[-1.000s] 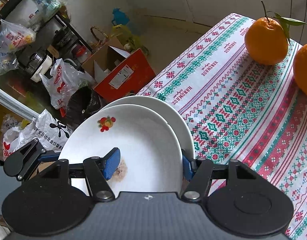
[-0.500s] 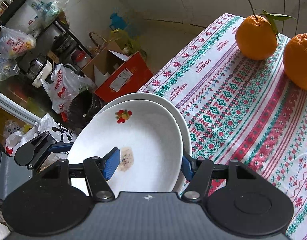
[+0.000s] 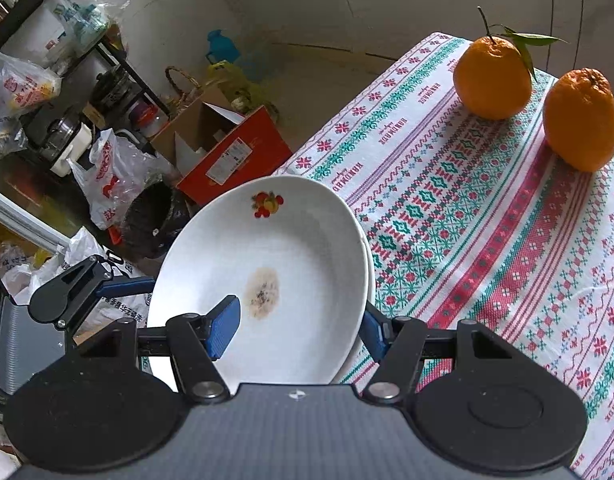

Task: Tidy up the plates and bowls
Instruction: 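Lower the stained plate onto the plate stack with the right tool, then open the right tool and withdraw it from the plate stack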

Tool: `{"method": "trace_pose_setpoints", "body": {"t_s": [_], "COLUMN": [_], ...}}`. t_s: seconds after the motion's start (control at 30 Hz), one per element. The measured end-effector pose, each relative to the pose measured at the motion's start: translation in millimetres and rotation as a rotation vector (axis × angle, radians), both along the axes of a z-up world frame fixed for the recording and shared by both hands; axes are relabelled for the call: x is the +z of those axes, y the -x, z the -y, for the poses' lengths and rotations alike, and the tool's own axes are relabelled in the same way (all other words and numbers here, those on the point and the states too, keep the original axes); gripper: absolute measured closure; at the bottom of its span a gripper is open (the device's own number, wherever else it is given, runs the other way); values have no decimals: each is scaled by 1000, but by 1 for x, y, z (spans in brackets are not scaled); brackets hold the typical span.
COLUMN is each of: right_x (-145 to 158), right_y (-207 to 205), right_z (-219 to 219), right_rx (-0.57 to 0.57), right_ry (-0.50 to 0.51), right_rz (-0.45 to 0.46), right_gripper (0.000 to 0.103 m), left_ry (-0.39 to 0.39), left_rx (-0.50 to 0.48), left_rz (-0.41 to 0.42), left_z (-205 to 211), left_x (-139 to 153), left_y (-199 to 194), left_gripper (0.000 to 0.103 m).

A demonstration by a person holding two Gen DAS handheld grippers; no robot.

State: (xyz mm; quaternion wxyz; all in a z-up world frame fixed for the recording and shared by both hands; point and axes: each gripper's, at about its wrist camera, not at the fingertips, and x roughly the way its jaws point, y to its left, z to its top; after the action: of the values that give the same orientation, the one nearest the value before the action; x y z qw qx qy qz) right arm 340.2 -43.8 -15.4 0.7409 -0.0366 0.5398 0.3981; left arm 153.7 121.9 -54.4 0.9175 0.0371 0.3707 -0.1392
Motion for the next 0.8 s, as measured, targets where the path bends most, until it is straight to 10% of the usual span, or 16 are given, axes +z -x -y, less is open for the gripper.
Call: {"method": "trace_pose_setpoints", "body": {"t_s": [0.8], "right_x": [15], "right_y": [50], "right_z": [7], "right_rx": [-24], "right_ry": [66], "right_rz": [179], "right_gripper": [5], "left_ry": [0], "left_rx": [-15], "left_rz": [35], "left_z": [3], "left_x": [7], "left_y": [12], "left_gripper": [0]}}
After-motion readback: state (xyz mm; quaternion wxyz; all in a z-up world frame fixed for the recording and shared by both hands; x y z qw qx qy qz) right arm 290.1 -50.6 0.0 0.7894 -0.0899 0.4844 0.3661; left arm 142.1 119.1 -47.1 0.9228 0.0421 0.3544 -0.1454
